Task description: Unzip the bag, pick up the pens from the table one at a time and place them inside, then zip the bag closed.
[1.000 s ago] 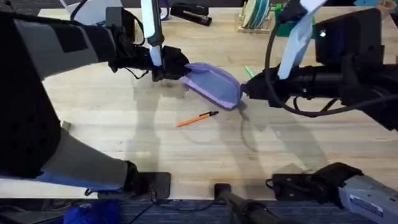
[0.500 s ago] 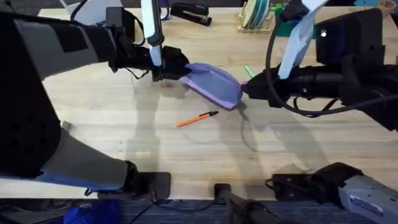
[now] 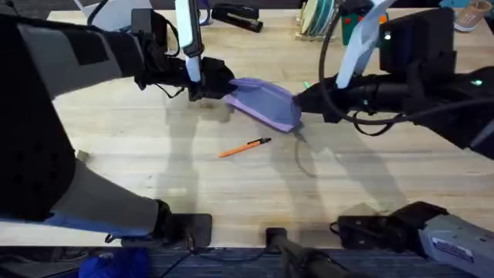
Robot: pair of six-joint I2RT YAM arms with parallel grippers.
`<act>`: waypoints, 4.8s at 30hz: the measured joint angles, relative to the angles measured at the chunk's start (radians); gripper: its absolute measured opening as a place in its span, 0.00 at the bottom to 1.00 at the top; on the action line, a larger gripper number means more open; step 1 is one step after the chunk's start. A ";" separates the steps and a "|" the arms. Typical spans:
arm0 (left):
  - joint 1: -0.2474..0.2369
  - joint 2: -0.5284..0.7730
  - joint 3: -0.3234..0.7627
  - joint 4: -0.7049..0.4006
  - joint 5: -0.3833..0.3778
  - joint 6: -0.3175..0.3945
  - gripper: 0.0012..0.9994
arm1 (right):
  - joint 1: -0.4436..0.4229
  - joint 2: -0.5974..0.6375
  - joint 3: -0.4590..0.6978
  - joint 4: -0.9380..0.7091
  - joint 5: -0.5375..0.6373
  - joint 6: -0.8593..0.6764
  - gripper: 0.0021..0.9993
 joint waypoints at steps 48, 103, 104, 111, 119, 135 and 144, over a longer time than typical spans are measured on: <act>0.006 0.000 0.000 0.001 -0.016 0.000 0.04 | 0.257 0.481 0.253 0.407 0.085 0.104 0.03; 0.005 0.000 0.000 0.001 -0.016 0.002 0.07 | 0.127 0.264 0.278 0.237 0.071 0.105 1.00; 0.005 0.000 0.000 0.002 -0.015 0.002 0.13 | 0.127 0.264 0.278 0.233 0.071 0.105 1.00; 0.005 0.000 0.000 0.007 -0.011 0.000 0.85 | 0.127 0.264 0.278 0.215 0.071 0.105 1.00; 0.005 0.000 0.000 0.007 -0.009 0.001 0.99 | 0.127 0.264 0.278 0.212 0.071 0.105 1.00; 0.005 -0.083 0.000 -0.035 -0.009 0.001 0.99 | 0.127 0.264 0.278 0.212 0.071 0.105 1.00; 0.005 -0.262 0.001 -0.228 -0.067 0.001 0.99 | 0.127 0.264 0.278 0.213 0.071 0.105 1.00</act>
